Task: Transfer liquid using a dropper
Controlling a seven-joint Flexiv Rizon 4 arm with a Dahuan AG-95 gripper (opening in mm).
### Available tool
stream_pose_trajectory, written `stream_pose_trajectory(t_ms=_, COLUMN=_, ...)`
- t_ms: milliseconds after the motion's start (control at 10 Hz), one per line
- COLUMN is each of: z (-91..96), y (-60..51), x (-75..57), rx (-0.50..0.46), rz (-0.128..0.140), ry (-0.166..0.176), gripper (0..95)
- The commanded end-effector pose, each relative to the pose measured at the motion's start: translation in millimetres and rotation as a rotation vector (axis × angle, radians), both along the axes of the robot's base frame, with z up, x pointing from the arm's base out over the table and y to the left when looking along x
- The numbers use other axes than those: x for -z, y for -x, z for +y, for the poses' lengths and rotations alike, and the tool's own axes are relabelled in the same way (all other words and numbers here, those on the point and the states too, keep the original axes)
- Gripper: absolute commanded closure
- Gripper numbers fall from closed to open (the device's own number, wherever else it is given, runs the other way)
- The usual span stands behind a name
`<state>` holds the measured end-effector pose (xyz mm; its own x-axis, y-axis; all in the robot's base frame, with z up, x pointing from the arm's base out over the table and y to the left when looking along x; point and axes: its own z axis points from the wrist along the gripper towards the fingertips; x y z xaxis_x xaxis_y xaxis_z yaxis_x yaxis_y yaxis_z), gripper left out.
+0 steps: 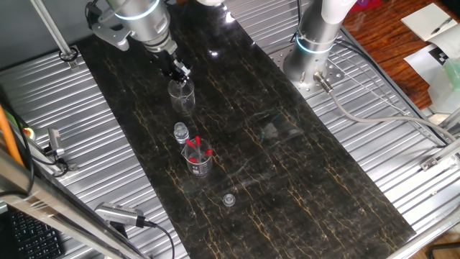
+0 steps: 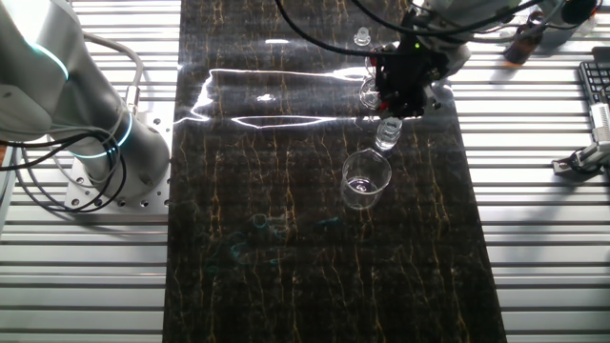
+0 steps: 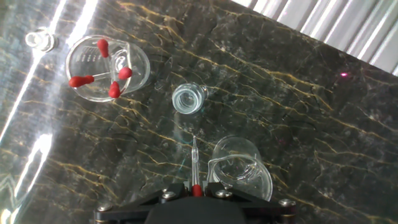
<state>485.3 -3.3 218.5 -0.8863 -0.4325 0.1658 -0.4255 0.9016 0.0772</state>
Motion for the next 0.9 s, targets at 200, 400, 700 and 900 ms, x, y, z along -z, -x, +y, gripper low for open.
stream_pose_trajectory(t_ms=200, z=0.2, y=-1.1, x=0.2, rx=0.033, rz=-0.032, ry=0.009, gripper=95.0)
stream_pose_trajectory(t_ms=400, z=0.2, y=-1.1, x=0.2, rx=0.031, rz=-0.033, ry=0.008, gripper=95.0)
stream_pose_trajectory(t_ms=700, z=-4.3, y=0.2, x=-1.0, rx=0.029, rz=-0.031, ry=0.006, gripper=95.0)
stream_pose_trajectory(t_ms=900, z=-17.3, y=4.2, x=-4.3, rx=0.018, rz=-0.031, ry=-0.001, gripper=95.0)
